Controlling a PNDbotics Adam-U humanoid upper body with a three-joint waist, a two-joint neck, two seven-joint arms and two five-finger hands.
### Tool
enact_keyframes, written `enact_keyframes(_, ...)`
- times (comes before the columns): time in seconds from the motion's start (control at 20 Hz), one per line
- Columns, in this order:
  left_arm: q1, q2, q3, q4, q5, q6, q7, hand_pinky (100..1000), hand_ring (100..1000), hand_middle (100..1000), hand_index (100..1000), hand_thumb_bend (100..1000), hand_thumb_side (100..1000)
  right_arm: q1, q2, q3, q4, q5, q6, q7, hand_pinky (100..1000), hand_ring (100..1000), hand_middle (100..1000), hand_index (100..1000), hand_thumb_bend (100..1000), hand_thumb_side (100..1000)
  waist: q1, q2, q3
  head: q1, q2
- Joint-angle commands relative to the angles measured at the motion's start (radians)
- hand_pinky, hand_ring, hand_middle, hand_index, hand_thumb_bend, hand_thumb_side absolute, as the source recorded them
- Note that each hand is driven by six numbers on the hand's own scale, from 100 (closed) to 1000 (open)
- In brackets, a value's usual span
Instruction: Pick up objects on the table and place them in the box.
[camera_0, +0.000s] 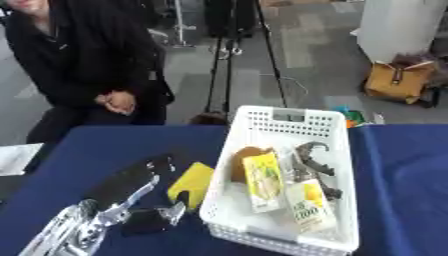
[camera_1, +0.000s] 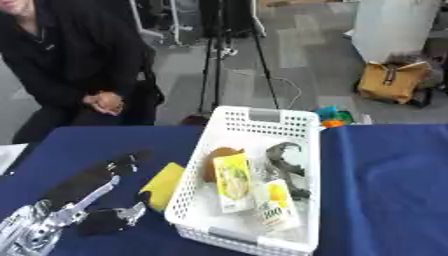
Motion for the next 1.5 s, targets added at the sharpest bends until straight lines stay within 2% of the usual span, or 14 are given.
enact_keyframes(0.05,-0.027,0.012,-0.001,0.013,-0.010,-0.001,-0.007,1000,1000,1000,1000,100,722,-0.012,-0.020,0.003,-0.023,-0.010,-0.003,0.004,571,532,505,684,100,888,-0.004,-0.014,-0.001,0.005,-0.011)
enact_keyframes(0.35,-0.066,0.004,-0.013,0.058,0.008,-0.014,-0.017,1000,1000,1000,1000,100,799,-0.010,-0.019,0.003,-0.023,-0.012,-0.003,0.006,570,531,504,680,100,888,-0.004,-0.014,-0.004,0.008,-0.012)
enact_keyframes(0.5,-0.078,0.002,-0.016,0.076,0.014,-0.023,-0.010,1000,1000,1000,1000,100,810,-0.010,-0.019,0.003,-0.023,-0.012,-0.003,0.008,570,531,504,680,100,888,-0.005,-0.014,-0.005,0.008,-0.013)
enact_keyframes(0.8,-0.115,-0.002,-0.028,0.120,0.012,-0.033,-0.008,1000,1000,1000,1000,100,802,-0.009,-0.018,0.003,-0.023,-0.015,-0.005,0.011,570,530,503,679,100,888,-0.003,-0.012,-0.009,0.011,-0.018)
enact_keyframes(1.5,-0.178,-0.007,-0.051,0.225,-0.070,-0.060,-0.025,1000,1000,1000,1000,100,772,-0.008,-0.017,0.005,-0.023,-0.022,-0.009,0.016,571,529,500,674,100,891,-0.001,-0.009,-0.017,0.019,-0.025)
